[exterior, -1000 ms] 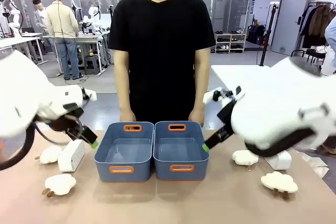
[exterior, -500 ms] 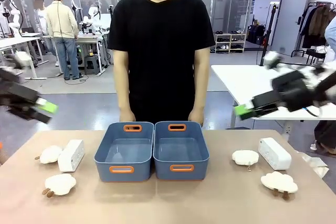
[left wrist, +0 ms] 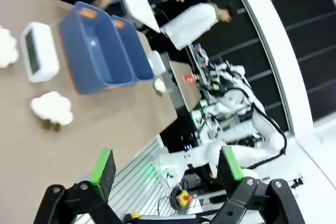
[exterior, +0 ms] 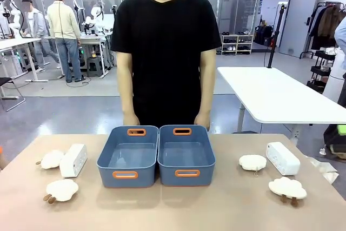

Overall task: Sort the digital clocks into the basket.
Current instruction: Pick up the Digital clock from the table and place it into the empty Plastic storage basket.

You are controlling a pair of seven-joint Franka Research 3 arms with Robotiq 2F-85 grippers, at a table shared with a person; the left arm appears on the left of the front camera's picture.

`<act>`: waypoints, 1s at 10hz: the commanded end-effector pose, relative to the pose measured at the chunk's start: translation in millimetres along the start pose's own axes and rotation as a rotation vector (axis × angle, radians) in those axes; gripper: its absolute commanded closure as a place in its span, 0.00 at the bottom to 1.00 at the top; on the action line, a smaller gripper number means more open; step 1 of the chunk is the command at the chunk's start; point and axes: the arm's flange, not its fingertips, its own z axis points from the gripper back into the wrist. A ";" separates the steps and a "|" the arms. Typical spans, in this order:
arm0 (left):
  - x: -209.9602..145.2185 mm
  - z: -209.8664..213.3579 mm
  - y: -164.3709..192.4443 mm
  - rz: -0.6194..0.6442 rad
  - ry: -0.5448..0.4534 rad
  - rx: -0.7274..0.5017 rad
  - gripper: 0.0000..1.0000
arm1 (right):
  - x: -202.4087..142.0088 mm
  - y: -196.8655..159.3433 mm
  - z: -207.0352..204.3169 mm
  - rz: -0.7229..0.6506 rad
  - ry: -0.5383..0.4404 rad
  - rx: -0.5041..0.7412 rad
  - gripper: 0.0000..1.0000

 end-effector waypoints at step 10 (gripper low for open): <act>-0.8 5.6 8.1 0.007 -0.025 0.020 0.00 | -1.6 0.5 8.3 0.003 -0.017 -0.028 0.00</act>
